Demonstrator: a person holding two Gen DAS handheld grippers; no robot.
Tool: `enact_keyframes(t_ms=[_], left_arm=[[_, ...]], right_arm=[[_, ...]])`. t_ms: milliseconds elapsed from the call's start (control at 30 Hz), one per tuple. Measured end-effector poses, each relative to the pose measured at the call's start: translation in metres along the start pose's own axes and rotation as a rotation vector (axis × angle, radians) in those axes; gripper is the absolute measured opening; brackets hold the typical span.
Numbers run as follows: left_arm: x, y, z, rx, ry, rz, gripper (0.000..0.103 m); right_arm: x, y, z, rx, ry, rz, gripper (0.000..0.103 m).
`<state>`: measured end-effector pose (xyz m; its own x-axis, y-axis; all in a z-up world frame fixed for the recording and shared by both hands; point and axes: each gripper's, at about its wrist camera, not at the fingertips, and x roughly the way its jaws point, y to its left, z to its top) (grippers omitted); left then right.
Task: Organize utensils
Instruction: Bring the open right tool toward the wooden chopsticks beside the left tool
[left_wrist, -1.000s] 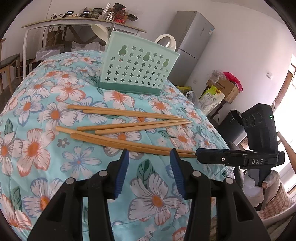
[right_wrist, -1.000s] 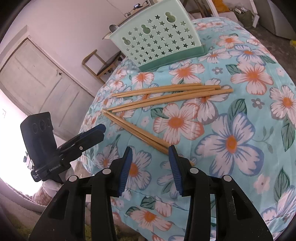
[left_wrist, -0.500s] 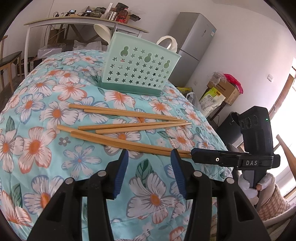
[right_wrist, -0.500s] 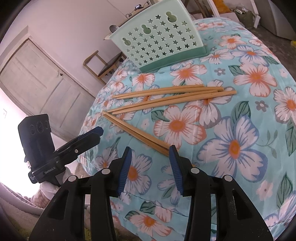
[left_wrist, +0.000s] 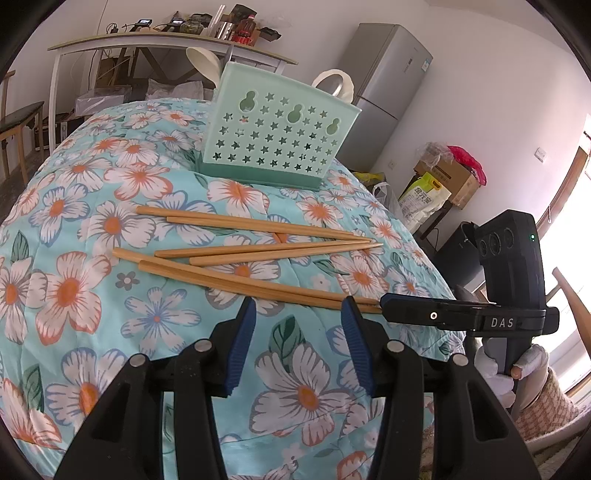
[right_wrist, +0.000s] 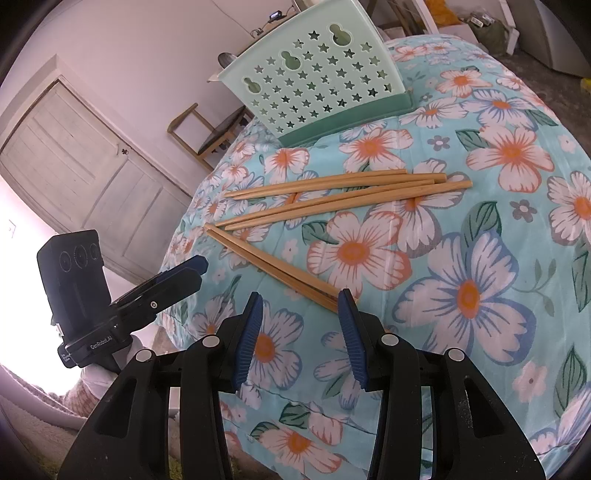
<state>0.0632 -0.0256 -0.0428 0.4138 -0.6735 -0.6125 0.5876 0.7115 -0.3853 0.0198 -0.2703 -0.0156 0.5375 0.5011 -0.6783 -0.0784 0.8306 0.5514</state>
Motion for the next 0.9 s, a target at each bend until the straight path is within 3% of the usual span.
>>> enact_keyframes(t_ms=[900], left_arm=[[-0.007,0.005,-0.003,-0.024,-0.011,0.02,0.049]], right_arm=[[-0.011,0.015,0.016,-0.052,-0.041,0.018,0.045]])
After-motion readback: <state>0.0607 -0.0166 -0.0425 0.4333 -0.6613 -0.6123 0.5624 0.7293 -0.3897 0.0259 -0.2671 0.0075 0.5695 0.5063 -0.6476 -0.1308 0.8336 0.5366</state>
